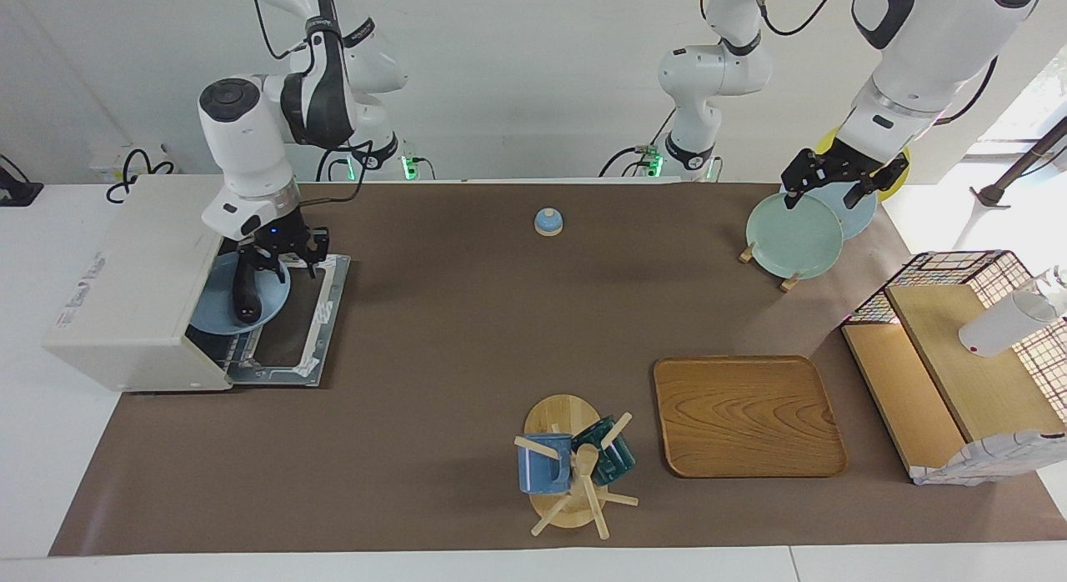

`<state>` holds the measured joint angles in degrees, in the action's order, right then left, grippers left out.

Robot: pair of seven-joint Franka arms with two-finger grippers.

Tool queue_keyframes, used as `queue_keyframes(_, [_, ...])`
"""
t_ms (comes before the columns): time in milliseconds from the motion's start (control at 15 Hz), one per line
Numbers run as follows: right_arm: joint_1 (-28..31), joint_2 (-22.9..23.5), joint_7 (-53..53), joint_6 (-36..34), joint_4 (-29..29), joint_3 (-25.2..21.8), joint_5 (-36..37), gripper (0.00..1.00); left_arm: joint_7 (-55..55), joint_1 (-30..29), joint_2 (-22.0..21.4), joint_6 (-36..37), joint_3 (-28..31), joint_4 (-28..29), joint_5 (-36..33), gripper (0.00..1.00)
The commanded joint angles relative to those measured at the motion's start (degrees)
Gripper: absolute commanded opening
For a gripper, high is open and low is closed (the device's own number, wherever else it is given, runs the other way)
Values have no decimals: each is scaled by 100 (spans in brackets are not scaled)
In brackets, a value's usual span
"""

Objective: Put eggplant into oven
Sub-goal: 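Release the eggplant inside the oven and withdraw the right gripper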

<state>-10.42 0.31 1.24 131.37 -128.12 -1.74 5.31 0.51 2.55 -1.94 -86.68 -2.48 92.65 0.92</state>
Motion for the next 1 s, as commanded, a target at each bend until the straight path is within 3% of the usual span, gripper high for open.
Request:
queue_keyframes(0, [110, 425, 42, 363, -2, -28, 66, 0, 37, -53, 10, 28, -42, -10, -100, 100])
queue_keyframes(467, [276, 550, 25, 398, -239, -37, 936, 0, 37, -53, 10, 28, -42, -10, -100, 100])
queue_keyframes(933, [488, 514, 16, 416, -380, -28, 945, 0, 37, -53, 10, 19, -42, -10, -100, 100])
